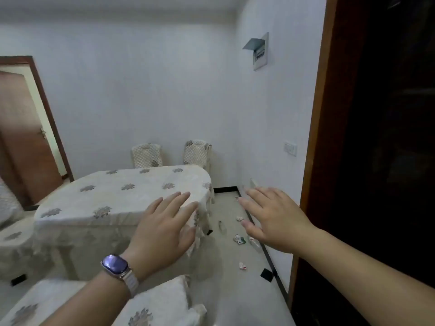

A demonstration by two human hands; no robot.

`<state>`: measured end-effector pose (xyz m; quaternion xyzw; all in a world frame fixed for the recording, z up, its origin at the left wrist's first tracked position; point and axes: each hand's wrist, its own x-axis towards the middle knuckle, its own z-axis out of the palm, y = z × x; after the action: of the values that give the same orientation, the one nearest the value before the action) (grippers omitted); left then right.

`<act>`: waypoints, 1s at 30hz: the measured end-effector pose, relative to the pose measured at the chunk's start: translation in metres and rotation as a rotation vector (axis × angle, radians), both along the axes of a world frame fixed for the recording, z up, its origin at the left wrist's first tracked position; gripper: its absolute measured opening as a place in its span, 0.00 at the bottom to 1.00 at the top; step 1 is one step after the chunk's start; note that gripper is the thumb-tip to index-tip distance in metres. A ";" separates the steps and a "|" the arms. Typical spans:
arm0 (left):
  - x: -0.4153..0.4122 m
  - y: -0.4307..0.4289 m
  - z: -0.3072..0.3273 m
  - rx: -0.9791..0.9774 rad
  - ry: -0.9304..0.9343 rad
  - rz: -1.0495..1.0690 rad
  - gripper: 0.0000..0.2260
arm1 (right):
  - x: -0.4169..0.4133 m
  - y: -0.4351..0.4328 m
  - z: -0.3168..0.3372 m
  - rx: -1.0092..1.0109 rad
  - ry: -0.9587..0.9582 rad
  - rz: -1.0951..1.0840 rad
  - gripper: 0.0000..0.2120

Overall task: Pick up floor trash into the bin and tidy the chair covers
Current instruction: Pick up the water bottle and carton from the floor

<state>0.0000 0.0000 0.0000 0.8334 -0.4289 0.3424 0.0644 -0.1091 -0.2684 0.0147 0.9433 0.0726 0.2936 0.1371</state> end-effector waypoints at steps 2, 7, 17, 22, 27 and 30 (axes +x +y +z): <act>-0.002 -0.026 -0.004 0.011 0.024 -0.024 0.20 | -0.005 -0.025 -0.004 0.010 0.026 -0.034 0.25; -0.008 -0.091 -0.030 0.090 0.068 -0.036 0.21 | -0.017 -0.088 -0.033 0.087 0.075 -0.042 0.25; -0.008 -0.197 -0.076 0.177 0.161 -0.102 0.22 | -0.034 -0.183 -0.087 0.179 0.194 -0.104 0.26; 0.023 -0.229 -0.091 0.216 0.196 -0.109 0.23 | -0.005 -0.207 -0.110 0.214 0.249 -0.122 0.26; 0.084 -0.257 -0.117 0.203 0.255 -0.119 0.22 | 0.053 -0.222 -0.133 0.239 0.280 -0.125 0.26; 0.132 -0.275 -0.135 0.180 0.288 -0.129 0.22 | 0.097 -0.236 -0.145 0.218 0.284 -0.119 0.25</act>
<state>0.1318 -0.2751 -0.1349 0.8470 -0.4969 0.1747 0.0722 -0.0124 -0.5048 -0.1304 0.9871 0.0029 0.1550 0.0394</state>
